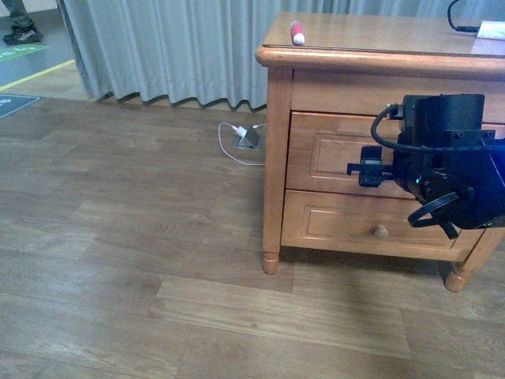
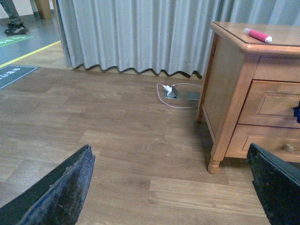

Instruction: Place pink marker in drawer with both arms

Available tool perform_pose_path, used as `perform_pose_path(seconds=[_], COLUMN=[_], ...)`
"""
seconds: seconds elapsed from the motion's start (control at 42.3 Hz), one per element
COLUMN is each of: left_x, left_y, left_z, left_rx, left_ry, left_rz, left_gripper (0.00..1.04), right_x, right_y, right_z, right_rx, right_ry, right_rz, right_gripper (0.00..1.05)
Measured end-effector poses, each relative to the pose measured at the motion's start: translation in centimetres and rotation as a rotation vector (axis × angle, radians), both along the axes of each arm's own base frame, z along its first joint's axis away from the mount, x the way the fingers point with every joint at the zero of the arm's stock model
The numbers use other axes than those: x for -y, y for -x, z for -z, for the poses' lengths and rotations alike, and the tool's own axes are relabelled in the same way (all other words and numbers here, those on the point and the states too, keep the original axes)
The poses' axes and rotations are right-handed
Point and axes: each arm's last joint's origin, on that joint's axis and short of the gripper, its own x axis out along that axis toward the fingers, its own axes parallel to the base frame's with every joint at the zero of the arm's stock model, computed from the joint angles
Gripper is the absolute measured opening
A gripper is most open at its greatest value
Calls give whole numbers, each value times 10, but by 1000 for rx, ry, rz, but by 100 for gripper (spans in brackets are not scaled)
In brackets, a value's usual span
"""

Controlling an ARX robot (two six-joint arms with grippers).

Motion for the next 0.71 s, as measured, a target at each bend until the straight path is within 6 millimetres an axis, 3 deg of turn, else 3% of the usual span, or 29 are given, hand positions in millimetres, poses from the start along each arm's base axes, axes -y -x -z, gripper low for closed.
perform_pose_path(seconds=[0.331,0.496,0.709], left_x=[0,0,0], left_y=[0,0,0], left_z=[0,0,0], left_rx=[0,0,0], left_ry=[0,0,0], left_rz=[0,0,0], left_gripper=[99,99,99], right_x=[5,6,9], right_y=[3,8,50], right_z=[3,3,4], right_rx=[-11,-12,-30], right_ry=[6,0,-54], right_rz=[19,20,9], right_gripper=[24,23,23])
